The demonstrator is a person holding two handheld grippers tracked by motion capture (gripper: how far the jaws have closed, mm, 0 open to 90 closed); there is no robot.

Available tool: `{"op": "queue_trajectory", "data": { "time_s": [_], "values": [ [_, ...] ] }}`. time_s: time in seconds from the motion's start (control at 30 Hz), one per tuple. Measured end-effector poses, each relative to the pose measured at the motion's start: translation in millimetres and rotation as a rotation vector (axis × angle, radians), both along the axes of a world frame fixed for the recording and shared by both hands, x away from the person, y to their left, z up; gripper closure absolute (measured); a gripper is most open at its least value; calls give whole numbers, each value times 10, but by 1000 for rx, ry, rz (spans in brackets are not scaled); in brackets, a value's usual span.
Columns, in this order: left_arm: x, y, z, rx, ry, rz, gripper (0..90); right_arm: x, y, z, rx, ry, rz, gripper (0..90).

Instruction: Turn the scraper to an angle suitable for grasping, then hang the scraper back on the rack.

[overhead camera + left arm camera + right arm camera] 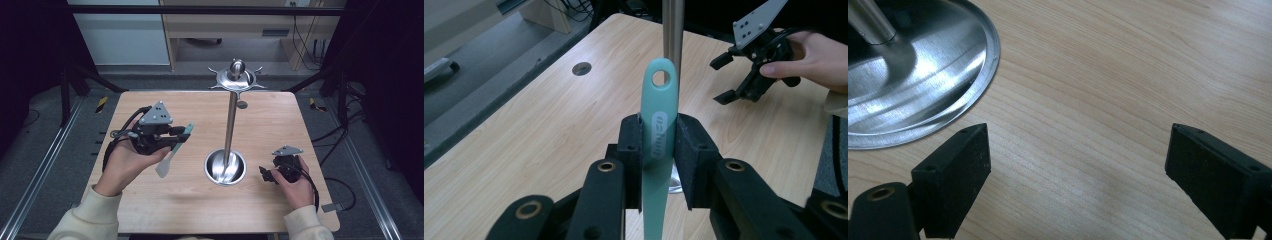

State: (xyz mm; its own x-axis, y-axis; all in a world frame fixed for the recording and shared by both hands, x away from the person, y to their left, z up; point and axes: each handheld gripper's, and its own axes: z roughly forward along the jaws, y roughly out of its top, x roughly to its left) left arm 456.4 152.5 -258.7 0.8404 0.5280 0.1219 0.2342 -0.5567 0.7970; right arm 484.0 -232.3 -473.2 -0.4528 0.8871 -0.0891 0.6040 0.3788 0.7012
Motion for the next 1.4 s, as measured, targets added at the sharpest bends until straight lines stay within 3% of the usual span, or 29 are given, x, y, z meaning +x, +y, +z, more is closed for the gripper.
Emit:
{"op": "queue_trajectory", "data": {
  "time_s": [0.17,0.3,0.63,0.9,1.4],
  "values": [
    [2,1,44,-31,-9,2,740,1,1,1,0,3,-1,115],
    [6,-14,151,-89,-15,-5,740,0,5,3,0,-1,0,116],
    [7,-95,287,-138,-43,-15,740,1,-7,4,1,-1,-3,116],
    [18,-111,406,-212,-59,-16,740,2,-9,8,-1,-1,-2,116],
    [60,-133,568,-311,-61,-37,740,4,-16,7,-5,-5,2,117]
  ]
}}
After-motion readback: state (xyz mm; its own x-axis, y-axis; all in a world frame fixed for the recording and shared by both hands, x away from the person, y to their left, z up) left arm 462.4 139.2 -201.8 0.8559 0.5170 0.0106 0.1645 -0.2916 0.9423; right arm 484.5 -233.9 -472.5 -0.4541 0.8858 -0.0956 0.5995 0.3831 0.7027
